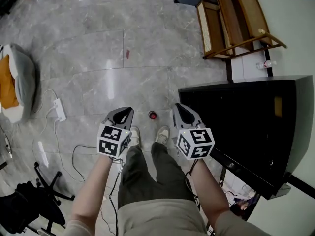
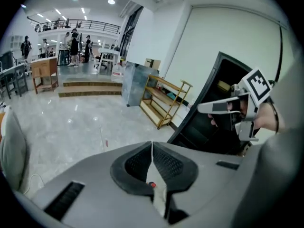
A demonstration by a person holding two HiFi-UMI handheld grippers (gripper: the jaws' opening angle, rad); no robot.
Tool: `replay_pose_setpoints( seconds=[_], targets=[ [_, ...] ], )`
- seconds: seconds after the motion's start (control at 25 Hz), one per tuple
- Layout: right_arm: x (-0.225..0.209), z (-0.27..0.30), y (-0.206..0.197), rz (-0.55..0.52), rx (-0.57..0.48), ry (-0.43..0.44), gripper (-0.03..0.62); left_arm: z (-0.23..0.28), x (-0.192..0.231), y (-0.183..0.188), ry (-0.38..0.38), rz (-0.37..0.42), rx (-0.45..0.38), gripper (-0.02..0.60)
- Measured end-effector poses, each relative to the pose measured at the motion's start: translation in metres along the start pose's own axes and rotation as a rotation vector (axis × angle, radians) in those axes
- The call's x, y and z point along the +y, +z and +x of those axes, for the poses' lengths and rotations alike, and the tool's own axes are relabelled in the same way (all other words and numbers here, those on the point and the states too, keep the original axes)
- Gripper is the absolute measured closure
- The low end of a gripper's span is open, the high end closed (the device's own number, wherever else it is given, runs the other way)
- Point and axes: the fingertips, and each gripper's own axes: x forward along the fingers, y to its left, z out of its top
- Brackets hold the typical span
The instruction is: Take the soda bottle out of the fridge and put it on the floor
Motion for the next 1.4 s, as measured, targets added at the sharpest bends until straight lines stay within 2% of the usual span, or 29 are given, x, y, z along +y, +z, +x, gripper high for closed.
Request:
replay_pose_setpoints(
  seconds=[0.08, 0.32, 0.44, 0.6, 0.72, 0.84, 1.0, 1.4],
  targets=[
    [0.011, -0.021, 0.033, 0.009, -0.053, 0.024, 0.594, -0.018, -0.008, 0.028, 0.008, 0.023, -0.047, 0.571],
    [0.045, -0.087, 0.127, -0.067, -0.211, 0.06, 0.595, -0.081, -0.034, 0.112, 0.014, 0.088, -0.182, 0.571],
    [0.058, -0.12, 0.163, -0.077, -0.276, 0.075, 0.595, -0.118, -0.046, 0.149, 0.014, 0.123, -0.253, 0.571],
    [0.076, -0.16, 0.209, -0.142, -0.38, 0.084, 0.595, -0.169, -0.058, 0.197, 0.037, 0.201, -0.347, 0.571],
    [0.091, -0.194, 0.237, -0.204, -0.428, 0.082, 0.595, -0.209, -0.073, 0.226, 0.03, 0.21, -0.413, 0.571],
    [0.109, -0.225, 0.259, -0.263, -0.467, 0.083, 0.595, -0.251, -0.088, 0.249, 0.029, 0.223, -0.486, 0.571],
    [0.131, -0.262, 0.288, -0.327, -0.534, 0.093, 0.597, -0.3, -0.102, 0.271, 0.072, 0.268, -0.563, 0.571],
    [0.164, -0.33, 0.333, -0.447, -0.634, 0.116, 0.599, -0.386, -0.12, 0.31, 0.15, 0.314, -0.677, 0.571]
  ],
)
